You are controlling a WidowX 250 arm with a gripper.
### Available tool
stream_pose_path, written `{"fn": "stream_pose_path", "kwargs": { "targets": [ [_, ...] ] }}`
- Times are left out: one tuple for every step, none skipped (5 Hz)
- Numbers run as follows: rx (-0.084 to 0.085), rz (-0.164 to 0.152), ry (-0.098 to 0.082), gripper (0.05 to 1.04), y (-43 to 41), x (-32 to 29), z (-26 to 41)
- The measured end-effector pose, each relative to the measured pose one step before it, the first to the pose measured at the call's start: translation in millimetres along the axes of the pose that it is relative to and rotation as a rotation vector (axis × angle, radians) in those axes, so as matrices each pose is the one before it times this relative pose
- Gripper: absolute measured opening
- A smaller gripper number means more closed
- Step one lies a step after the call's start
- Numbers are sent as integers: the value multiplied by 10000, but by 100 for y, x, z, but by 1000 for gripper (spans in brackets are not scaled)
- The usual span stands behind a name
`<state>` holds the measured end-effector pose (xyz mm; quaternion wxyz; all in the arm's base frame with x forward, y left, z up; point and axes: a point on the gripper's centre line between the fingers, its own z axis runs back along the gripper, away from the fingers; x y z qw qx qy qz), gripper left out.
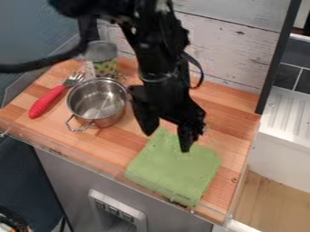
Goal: Moves the cleaning cloth to the lower left side of the table
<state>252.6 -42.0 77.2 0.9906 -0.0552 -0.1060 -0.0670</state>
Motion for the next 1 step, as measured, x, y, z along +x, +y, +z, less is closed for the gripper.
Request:
{"fn": "stream_pose_path", "kwargs": {
  "targets": [
    [367,-89,6,999,683,-97,320]
  ]
}}
